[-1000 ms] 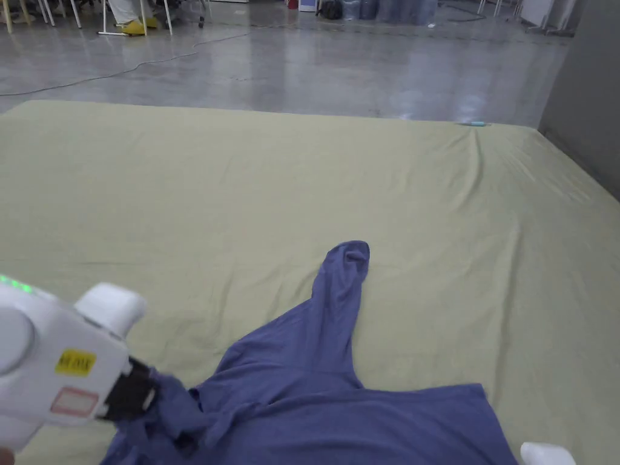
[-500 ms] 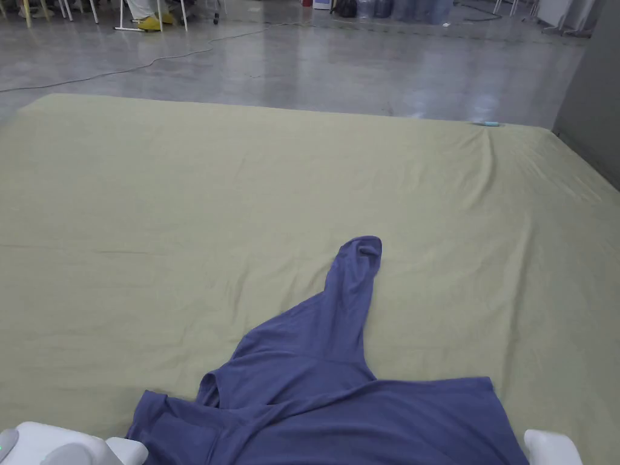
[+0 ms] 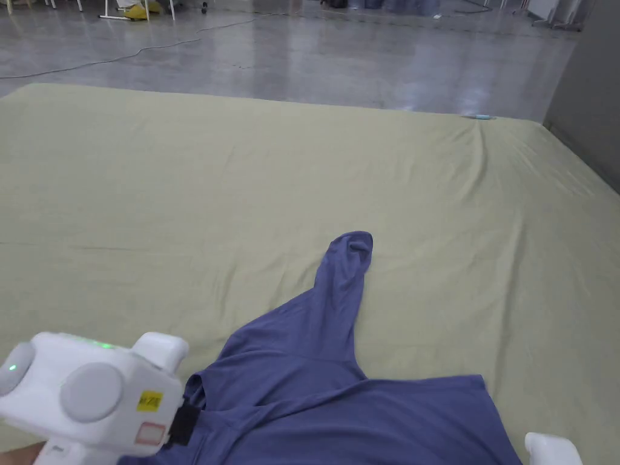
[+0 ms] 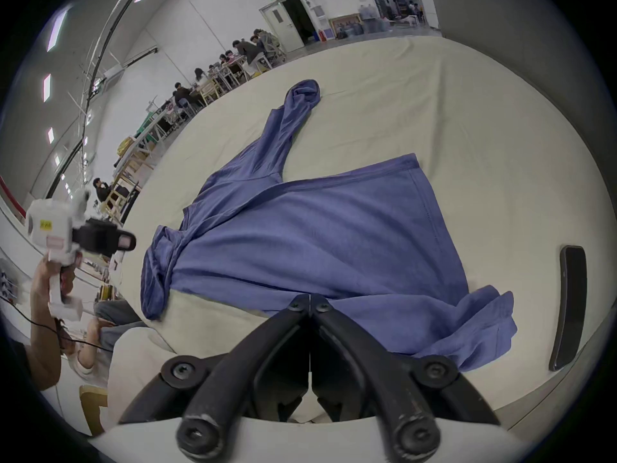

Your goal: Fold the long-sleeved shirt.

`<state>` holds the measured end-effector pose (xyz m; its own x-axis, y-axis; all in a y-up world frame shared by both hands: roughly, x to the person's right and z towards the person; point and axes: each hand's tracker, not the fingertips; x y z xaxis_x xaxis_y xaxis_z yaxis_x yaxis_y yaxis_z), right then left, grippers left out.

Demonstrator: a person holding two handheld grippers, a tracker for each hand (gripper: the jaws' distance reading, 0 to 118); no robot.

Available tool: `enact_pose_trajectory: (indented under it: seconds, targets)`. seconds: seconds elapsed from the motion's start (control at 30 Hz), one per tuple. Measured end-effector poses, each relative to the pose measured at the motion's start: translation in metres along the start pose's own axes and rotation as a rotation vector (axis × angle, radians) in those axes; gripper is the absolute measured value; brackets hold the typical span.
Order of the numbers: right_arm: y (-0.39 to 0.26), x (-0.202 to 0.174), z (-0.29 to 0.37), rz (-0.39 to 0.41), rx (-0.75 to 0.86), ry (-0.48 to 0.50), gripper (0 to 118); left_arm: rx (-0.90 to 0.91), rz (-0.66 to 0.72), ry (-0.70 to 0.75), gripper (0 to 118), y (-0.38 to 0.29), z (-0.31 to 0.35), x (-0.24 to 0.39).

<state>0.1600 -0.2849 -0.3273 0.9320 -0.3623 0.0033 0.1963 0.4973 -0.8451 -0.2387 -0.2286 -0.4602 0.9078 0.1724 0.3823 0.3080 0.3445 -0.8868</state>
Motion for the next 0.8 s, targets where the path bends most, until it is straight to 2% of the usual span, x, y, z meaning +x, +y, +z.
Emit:
enact_pose_trajectory:
  seconds: [0.03,0.1,0.13,0.2,0.23,0.37,0.4,0.43,0.5,0.53,0.57,0.6,0.63,0.73,0.8]
  targets:
    - [0.000,-0.002,0.000,0.008,0.002,-0.004,0,-0.004,0.050,-0.056,0,0.010,-0.010,-0.007]
    - [0.000,-0.005,0.000,0.025,0.001,-0.015,0,0.038,0.140,-0.079,19,0.037,-0.029,-0.014]
    - [0.000,-0.006,-0.001,0.030,0.000,-0.022,0,0.068,0.142,-0.068,19,0.048,-0.037,-0.016]
    - [0.000,-0.008,0.000,0.041,-0.003,-0.041,0,0.021,0.100,0.007,110,0.073,-0.065,-0.021]
    - [0.002,-0.008,0.001,0.043,0.000,-0.047,0,0.018,0.101,0.024,116,0.082,-0.075,-0.023]
    - [0.002,-0.004,0.000,0.029,-0.003,-0.063,0,-0.034,0.126,0.047,111,0.102,-0.116,-0.030]
    - [0.003,-0.003,-0.001,0.021,-0.007,-0.070,0,-0.062,0.139,0.074,103,0.101,-0.126,-0.030]
    - [0.003,-0.002,-0.002,0.011,-0.009,-0.078,0,-0.085,0.131,0.099,85,0.099,-0.134,-0.030]
    - [0.004,0.001,-0.003,-0.009,-0.014,-0.087,0,-0.077,0.055,0.162,77,0.091,-0.136,-0.021]
    - [0.004,0.003,-0.003,-0.017,-0.015,-0.093,0,-0.034,0.040,0.174,67,0.089,-0.128,-0.014]
    - [0.004,0.004,-0.003,-0.029,-0.016,-0.101,0,-0.025,0.019,0.190,47,0.087,-0.121,-0.005]
    - [0.005,0.005,-0.003,-0.042,-0.020,-0.121,0,-0.024,-0.006,0.216,6,0.084,-0.117,0.003]
    - [0.007,0.006,-0.004,-0.052,-0.031,-0.135,0,-0.020,-0.026,0.217,0,0.081,-0.114,0.011]
    - [0.022,0.017,-0.009,-0.095,-0.067,-0.128,0,-0.047,-0.028,0.156,0,0.079,-0.112,0.017]
    - [0.046,0.020,-0.009,-0.084,-0.051,-0.152,1,-0.039,0.019,0.081,0,0.077,-0.104,0.013]
